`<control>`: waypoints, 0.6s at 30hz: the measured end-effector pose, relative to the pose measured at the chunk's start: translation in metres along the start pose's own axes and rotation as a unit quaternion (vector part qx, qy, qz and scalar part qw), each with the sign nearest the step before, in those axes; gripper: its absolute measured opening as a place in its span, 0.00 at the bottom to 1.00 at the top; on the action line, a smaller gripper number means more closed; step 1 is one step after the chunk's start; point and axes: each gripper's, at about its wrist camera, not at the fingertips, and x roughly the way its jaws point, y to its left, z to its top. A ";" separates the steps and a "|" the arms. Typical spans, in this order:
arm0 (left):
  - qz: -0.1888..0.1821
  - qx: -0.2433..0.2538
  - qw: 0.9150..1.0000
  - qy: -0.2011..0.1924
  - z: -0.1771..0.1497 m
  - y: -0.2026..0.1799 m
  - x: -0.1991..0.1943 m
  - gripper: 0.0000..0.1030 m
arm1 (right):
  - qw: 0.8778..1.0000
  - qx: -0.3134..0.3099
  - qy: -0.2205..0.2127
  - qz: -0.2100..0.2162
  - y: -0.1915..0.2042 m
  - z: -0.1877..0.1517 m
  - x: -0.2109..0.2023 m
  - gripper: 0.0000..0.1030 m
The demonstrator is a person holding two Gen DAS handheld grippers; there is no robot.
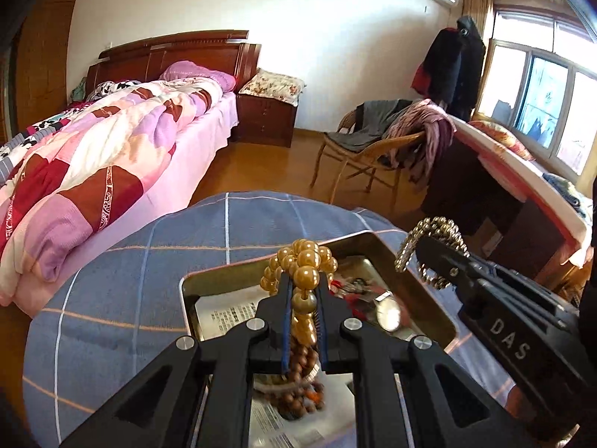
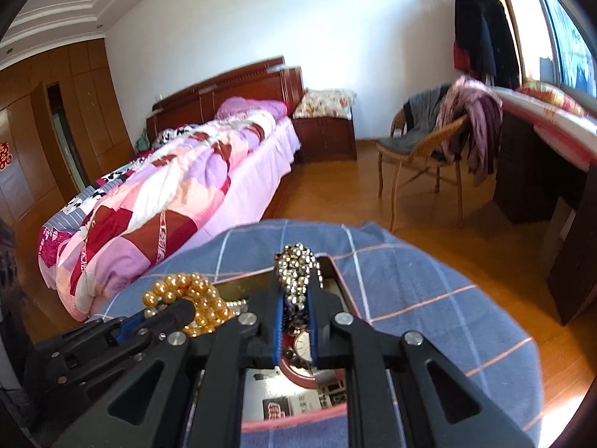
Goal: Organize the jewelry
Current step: 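Lift the gold beads and silver chain over the pink tin, then lower both necklaces into the tin and open both tools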
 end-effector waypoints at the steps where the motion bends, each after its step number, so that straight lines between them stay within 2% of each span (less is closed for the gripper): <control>1: 0.007 0.002 1.000 0.001 0.001 0.000 0.003 0.09 | 1.000 0.004 0.004 0.000 -0.002 0.000 0.005 0.13; 10: 0.053 -0.009 0.997 0.050 -0.010 0.008 0.040 0.10 | 0.999 0.014 0.033 0.015 -0.008 -0.006 0.037 0.14; 13: 0.069 -0.008 0.996 0.054 -0.009 0.008 0.040 0.10 | 0.999 0.025 0.042 0.018 -0.015 -0.009 0.043 0.21; 14: 0.070 -0.010 0.996 0.055 -0.009 0.007 0.041 0.11 | 0.998 0.030 0.043 0.021 -0.017 -0.009 0.042 0.29; 15: 0.072 -0.012 0.996 0.058 -0.010 0.008 0.041 0.16 | 0.998 0.036 0.039 0.025 -0.019 -0.009 0.039 0.37; 16: 0.076 -0.012 0.995 0.059 -0.011 0.008 0.042 0.21 | 0.998 0.039 0.033 0.024 -0.019 -0.009 0.037 0.51; 17: 0.079 -0.013 0.995 0.061 -0.010 0.007 0.042 0.37 | 0.999 0.041 0.022 0.025 -0.019 -0.009 0.032 0.60; 18: 0.080 -0.014 0.995 0.062 -0.010 0.007 0.041 0.47 | 0.999 0.042 0.012 0.027 -0.019 -0.008 0.028 0.62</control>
